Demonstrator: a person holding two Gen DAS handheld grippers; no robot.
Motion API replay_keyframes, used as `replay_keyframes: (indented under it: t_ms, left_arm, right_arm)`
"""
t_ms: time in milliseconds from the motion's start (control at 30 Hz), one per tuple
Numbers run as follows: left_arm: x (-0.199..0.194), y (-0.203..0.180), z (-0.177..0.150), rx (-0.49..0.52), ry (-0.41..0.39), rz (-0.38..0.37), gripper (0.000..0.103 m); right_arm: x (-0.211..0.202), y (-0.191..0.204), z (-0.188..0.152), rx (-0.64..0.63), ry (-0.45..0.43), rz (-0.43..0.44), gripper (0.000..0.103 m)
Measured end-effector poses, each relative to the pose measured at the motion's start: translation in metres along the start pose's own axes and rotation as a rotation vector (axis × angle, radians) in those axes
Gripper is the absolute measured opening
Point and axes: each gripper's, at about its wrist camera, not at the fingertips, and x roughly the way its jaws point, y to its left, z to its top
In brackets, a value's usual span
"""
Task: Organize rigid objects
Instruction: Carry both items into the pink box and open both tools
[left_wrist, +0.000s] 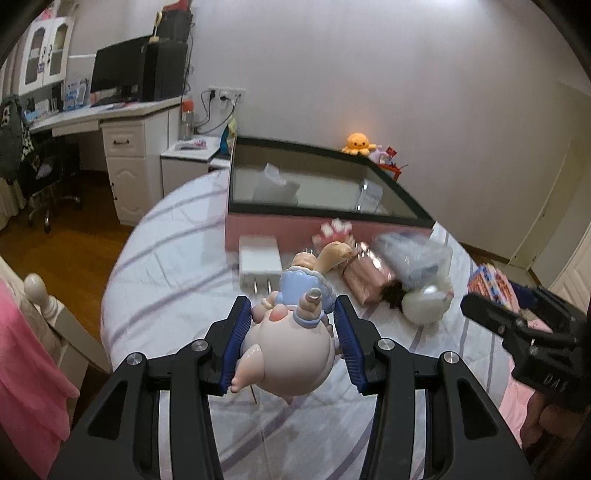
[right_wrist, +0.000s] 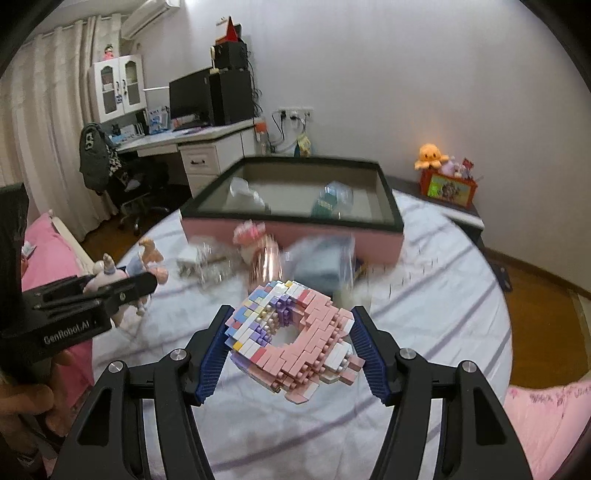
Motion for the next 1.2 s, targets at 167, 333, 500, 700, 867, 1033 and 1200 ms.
replay_keyframes:
  t_ms: [167, 333, 500, 700, 867, 1033, 1200]
  left_arm:
    - [-0.002, -0.004, 0.033, 0.043, -0.046, 0.0, 0.047]
    - [0.011, -0.004, 0.078, 0.07, -0.081, -0.003, 0.047]
    - [0.041, -0.002, 0.122, 0.089, -0.082, -0.003, 0.047]
    - [0.095, 0.002, 0.165, 0.083, -0.042, 0.008, 0.047]
    - [0.14, 0.004, 0.178, 0.075, 0.019, 0.018, 0.047]
    - [0.18, 0.005, 0.183, 0.066, 0.081, 0.024, 0.047]
    - [0.205, 0.006, 0.181, 0.065, 0.133, 0.035, 0.048]
  right_arm:
    - [0.008, -0.003, 0.042, -0.047, -0.041, 0.005, 0.065]
    - [0.032, -0.018, 0.093, -0.058, -0.058, 0.008, 0.065]
    - [0.076, -0.042, 0.141, -0.018, -0.009, 0.045, 0.065]
    - [0.142, -0.073, 0.17, 0.065, 0.092, 0.041, 0.065]
    - [0.187, -0.09, 0.171, 0.113, 0.175, 0.043, 0.065]
    - [0.213, -0.097, 0.169, 0.14, 0.225, 0.047, 0.065]
    - [0.231, -0.104, 0.169, 0.155, 0.263, 0.05, 0.065]
